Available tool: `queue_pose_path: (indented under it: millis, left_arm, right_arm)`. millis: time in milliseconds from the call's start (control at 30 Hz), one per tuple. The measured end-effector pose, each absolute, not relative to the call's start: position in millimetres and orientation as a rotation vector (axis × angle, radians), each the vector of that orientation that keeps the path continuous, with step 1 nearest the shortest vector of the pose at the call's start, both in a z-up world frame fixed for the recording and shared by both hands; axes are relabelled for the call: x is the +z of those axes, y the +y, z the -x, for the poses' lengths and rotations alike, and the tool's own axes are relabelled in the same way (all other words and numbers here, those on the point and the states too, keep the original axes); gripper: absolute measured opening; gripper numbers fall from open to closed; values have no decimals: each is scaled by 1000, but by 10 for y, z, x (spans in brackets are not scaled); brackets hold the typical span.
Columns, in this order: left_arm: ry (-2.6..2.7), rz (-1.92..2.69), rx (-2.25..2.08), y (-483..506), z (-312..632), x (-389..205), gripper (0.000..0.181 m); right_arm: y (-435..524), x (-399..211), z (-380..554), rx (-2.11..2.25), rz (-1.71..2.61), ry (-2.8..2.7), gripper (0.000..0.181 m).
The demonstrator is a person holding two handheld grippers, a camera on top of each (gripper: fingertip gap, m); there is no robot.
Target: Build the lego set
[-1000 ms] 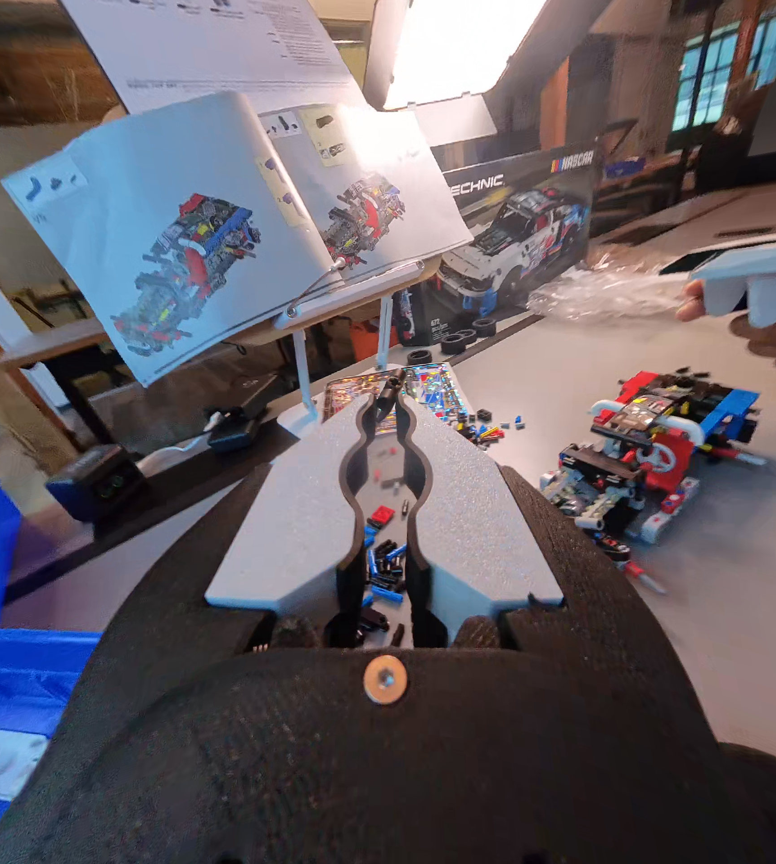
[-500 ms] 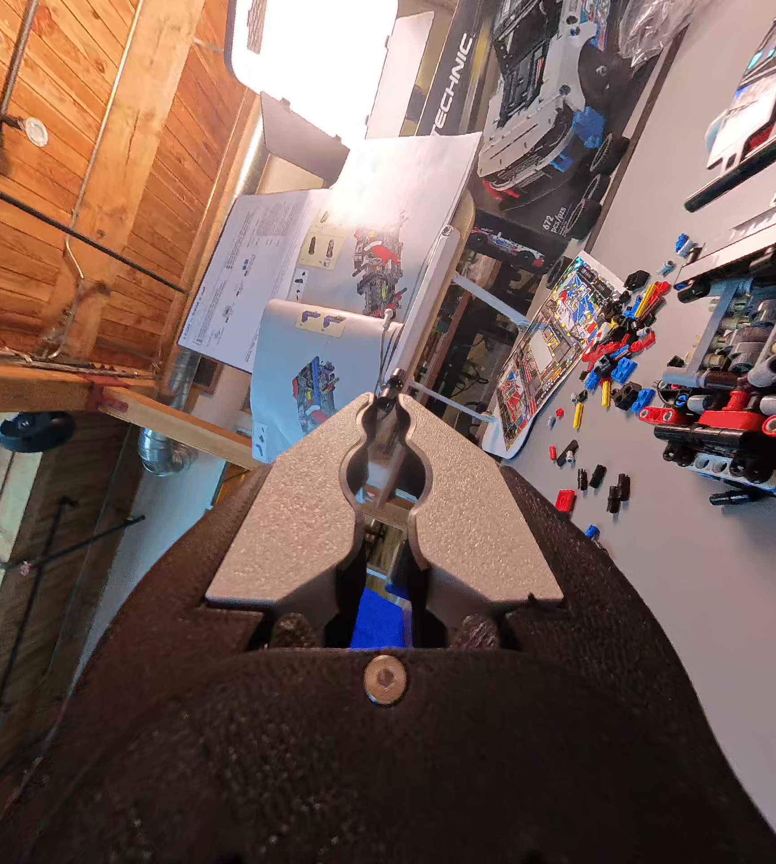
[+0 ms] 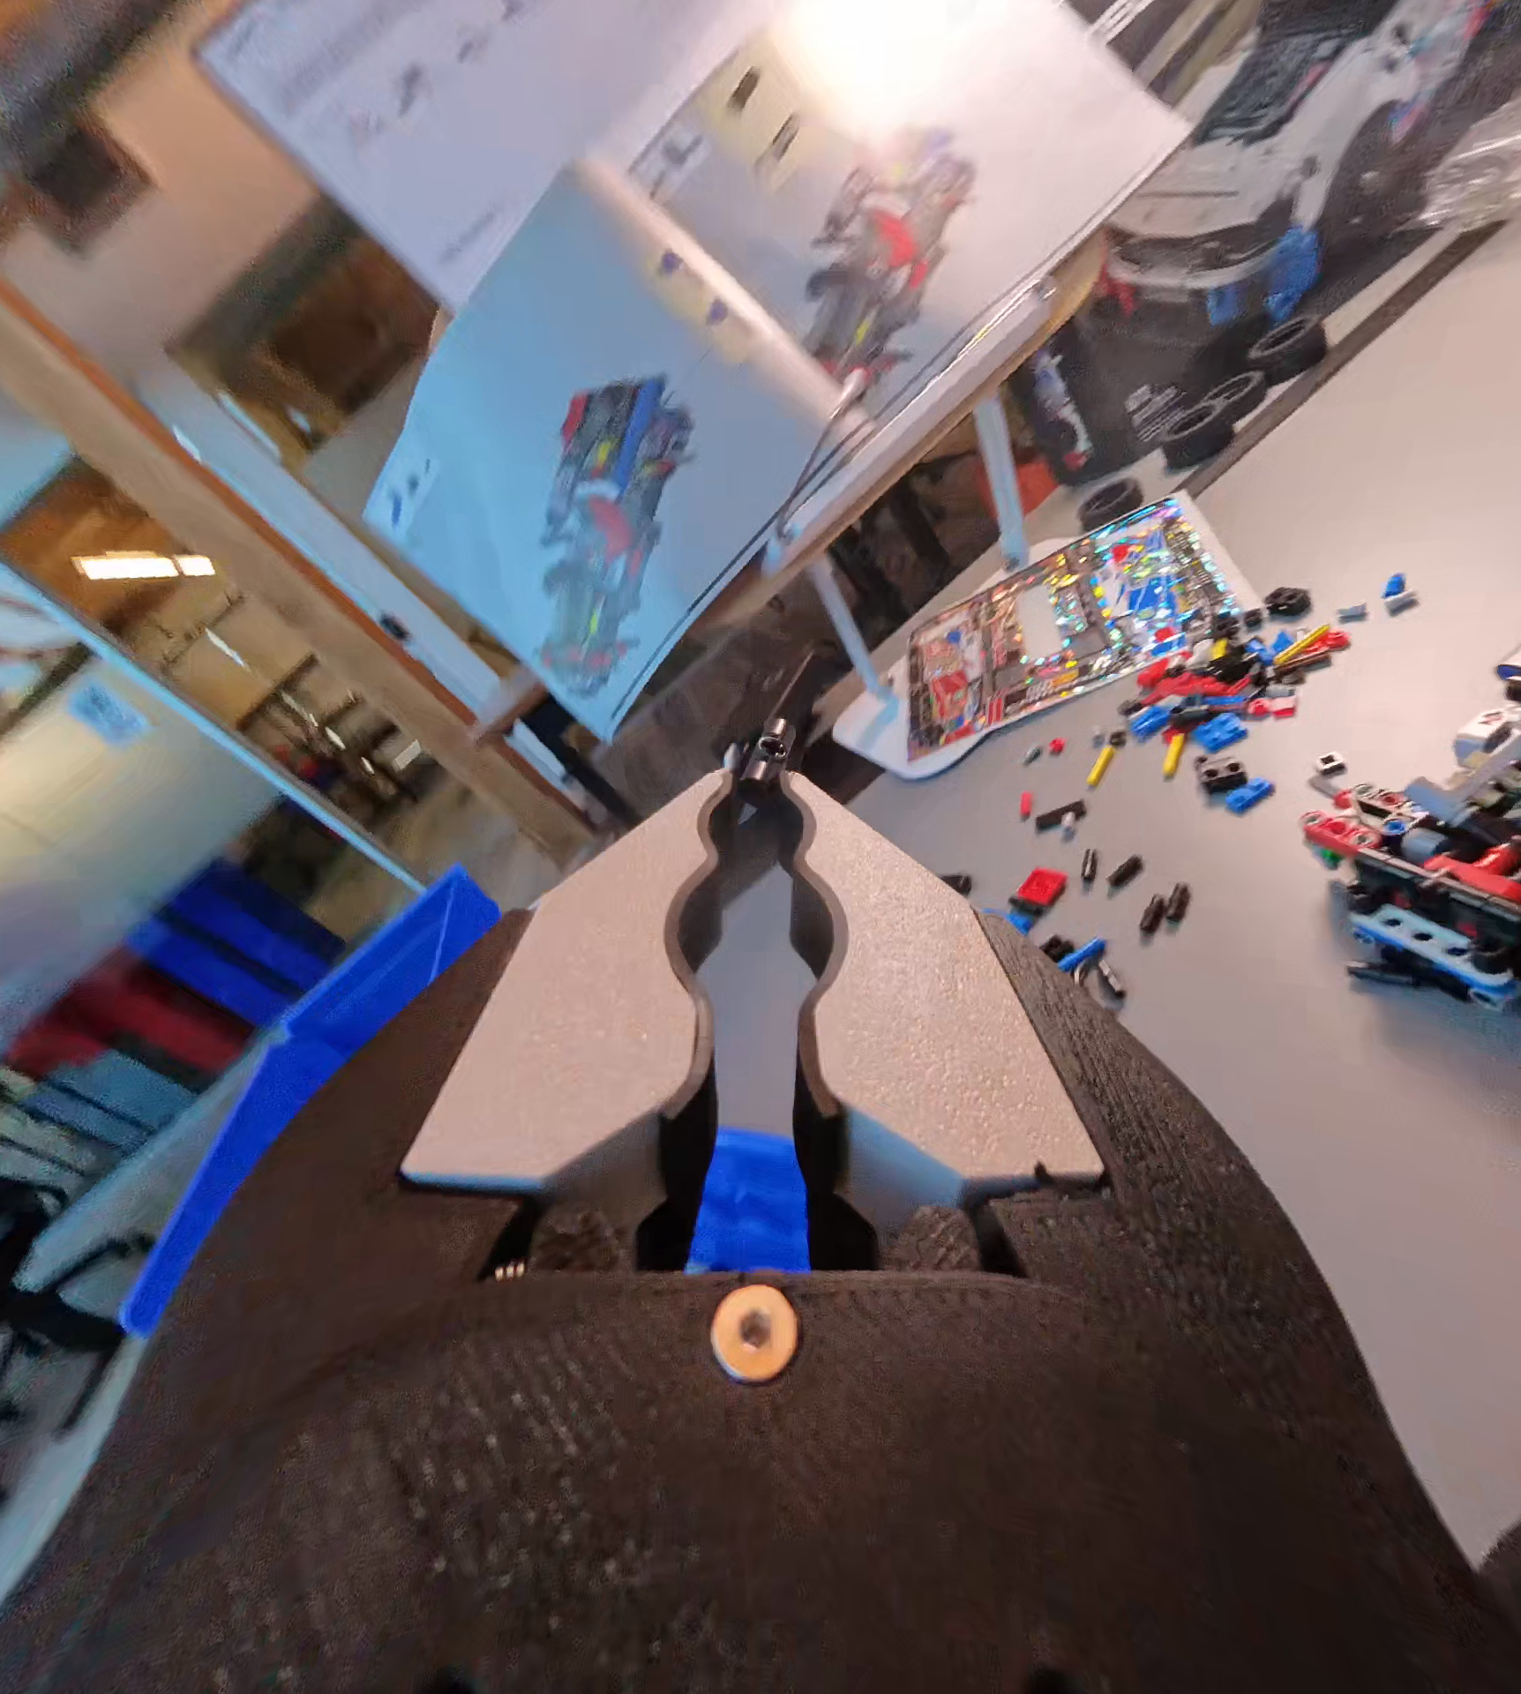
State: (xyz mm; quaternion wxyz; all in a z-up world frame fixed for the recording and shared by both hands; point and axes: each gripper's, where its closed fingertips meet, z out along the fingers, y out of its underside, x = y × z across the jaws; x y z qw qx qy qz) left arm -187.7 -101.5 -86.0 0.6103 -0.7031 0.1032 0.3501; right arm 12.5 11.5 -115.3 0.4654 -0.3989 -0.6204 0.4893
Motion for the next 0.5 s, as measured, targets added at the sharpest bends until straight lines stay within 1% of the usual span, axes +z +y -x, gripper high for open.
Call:
queue_pose_path:
  millis: [133,267,367,500]
  left_arm:
    - [-57,1941,589,-1617,2708,-930,6]
    - [-154,2293,441,-2109,3233,-1266,5]
    - [-110,2526,329,-2298,3360,-1590,5]
    - [23,2708,98,-2317,3206,-1958,5]
  right_arm:
    - [484,-1172,-258,1209,1097,-1410,21]
    - [790,-1177,-344,1177,1173,-1312,20]
    - [924,-1189,-377,1118,1196,-1283,20]
    - [1059,-1262,-420,1063,1244,-1258,20]
